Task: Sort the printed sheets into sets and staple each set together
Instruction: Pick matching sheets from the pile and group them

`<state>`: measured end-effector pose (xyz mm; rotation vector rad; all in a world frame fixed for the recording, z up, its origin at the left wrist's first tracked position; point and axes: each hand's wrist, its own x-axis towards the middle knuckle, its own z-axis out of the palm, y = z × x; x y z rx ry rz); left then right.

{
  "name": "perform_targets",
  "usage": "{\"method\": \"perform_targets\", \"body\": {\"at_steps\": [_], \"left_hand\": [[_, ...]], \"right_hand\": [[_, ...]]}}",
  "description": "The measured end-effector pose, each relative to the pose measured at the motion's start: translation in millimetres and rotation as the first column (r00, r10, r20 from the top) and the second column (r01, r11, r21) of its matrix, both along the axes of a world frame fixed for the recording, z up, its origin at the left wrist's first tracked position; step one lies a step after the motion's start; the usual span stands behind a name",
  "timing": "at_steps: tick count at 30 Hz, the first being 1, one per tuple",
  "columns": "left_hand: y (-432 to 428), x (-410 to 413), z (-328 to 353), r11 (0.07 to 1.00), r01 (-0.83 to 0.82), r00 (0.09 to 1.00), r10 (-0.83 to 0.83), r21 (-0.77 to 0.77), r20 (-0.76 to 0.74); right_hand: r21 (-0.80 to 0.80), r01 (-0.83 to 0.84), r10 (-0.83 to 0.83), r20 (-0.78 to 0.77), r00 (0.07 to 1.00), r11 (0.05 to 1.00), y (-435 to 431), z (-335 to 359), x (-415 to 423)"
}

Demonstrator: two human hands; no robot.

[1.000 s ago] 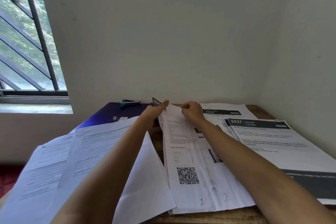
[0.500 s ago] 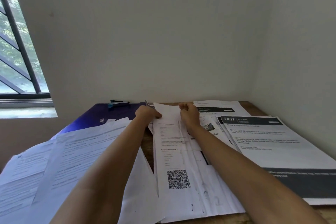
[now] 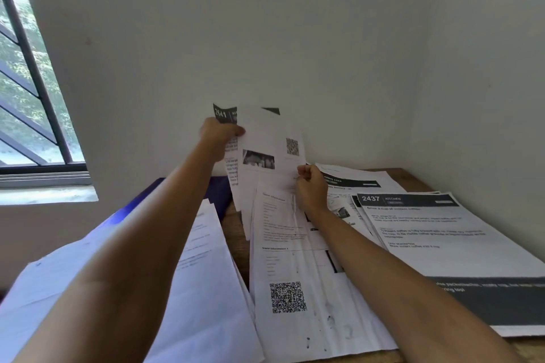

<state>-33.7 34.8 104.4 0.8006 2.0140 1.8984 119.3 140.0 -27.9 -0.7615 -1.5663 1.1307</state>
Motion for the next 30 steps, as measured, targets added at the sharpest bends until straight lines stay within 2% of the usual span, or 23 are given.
{"method": "perform_targets", "body": {"at_steps": [7,11,13,16,19,22,24,30], "left_hand": [[-32.6,-10.4,41.8,0.982,0.002,0.999,0.005,0.186,-0.039],[-51.3,-9.3,67.0,0.943,-0.011,0.999,0.026,0.332,-0.041],[-60.4,-5.3,78.1,0.921,-0.016,0.999,0.030,0.389,-0.031],[-72.8,0.7,88.1,0.879,-0.013,1.000,0.001,0.477,0.025],[-83.4,2.2,87.1,0.835,-0.022,0.992,-0.050,0.550,0.115],[-94.9,2.3,72.4,0.827,-0.036,0.980,-0.081,0.562,0.181],[-103.0,0.4,57.3,0.828,-0.028,0.971,-0.111,0.559,0.212],[-119.3,2.7,15.8,0.801,0.010,0.950,-0.194,0.598,0.244]], "right_hand": [[-0.075,-0.117,0.117,-0.003,0.993,0.990,-1.3,10.8,-5.0],[-0.135,-0.226,0.234,0.043,0.971,0.965,-0.6,23.4,-7.7],[-0.201,-0.262,0.269,0.009,0.963,0.944,-0.4,33.4,-10.4],[-0.320,-0.349,0.323,-0.133,0.937,0.881,-3.2,49.8,-13.8],[-0.427,-0.518,0.396,-0.346,0.851,0.741,-14.7,58.2,-9.8],[-0.440,-0.614,0.398,-0.489,0.776,0.656,-26.4,61.7,0.6],[-0.409,-0.620,0.379,-0.530,0.758,0.670,-29.8,63.5,7.8],[-0.375,-0.546,0.291,-0.555,0.780,0.749,-35.7,55.7,34.0]]}}
